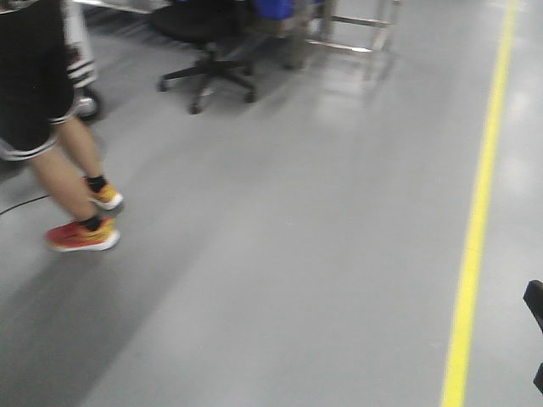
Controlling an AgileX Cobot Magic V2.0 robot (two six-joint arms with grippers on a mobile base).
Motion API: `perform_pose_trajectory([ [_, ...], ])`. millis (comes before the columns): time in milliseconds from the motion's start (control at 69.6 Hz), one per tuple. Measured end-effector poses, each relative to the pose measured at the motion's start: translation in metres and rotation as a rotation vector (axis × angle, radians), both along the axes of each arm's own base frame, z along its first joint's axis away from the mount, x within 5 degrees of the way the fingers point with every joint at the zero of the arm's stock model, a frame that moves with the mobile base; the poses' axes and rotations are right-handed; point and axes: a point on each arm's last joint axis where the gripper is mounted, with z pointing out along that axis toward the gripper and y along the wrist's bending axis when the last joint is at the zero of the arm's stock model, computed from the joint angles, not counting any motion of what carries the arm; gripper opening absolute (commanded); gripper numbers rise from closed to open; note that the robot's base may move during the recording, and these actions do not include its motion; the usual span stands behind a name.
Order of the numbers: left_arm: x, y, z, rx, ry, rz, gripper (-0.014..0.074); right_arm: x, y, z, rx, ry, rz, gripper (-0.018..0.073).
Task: Move and align brake pads A on conveyor
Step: 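Turn and drive along the yellow floor line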
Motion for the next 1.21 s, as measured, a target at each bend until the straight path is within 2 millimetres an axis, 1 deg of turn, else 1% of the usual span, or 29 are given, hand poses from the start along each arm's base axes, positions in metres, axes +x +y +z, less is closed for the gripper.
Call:
perform_pose_trajectory([
  [1207,0.0,0.0,0.0,0.0,0.0,0.0,0.0491,0.0,0.0,-0.0001,0.0,0.001,0.0,0.0413],
])
